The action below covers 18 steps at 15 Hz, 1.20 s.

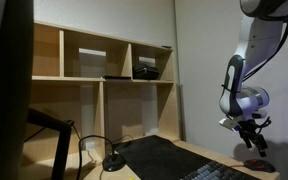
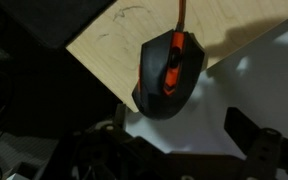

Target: Move the rubber duck and the mouse to the left

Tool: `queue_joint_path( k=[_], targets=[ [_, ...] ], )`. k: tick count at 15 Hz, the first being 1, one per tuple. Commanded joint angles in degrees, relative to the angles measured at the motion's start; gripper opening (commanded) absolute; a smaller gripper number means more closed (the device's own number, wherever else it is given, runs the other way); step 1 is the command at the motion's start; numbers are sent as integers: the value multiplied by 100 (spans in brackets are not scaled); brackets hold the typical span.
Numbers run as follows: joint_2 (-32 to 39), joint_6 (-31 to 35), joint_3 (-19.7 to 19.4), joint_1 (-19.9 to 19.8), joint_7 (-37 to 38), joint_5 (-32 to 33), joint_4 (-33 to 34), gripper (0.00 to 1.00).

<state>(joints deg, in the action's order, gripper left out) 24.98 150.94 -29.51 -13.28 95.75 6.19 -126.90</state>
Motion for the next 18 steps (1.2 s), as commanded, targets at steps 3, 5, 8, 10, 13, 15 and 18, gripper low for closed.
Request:
queue_joint_path(
  k=[3, 5, 8, 10, 13, 15, 18],
  targets=[
    [330, -186, 466, -355, -806, -745, 185, 100],
    [524, -46, 383, -303, -742, -810, 245, 100],
    [794, 54, 260, -250, -663, -768, 345, 100],
    [989, 93, 211, -250, -615, -788, 428, 100],
    [1202, 123, 178, -263, -548, -830, 610, 100],
    [1341, 191, 159, -258, -502, -842, 690, 100],
    [1503, 275, 197, -260, -539, -908, 726, 100]
  ],
)
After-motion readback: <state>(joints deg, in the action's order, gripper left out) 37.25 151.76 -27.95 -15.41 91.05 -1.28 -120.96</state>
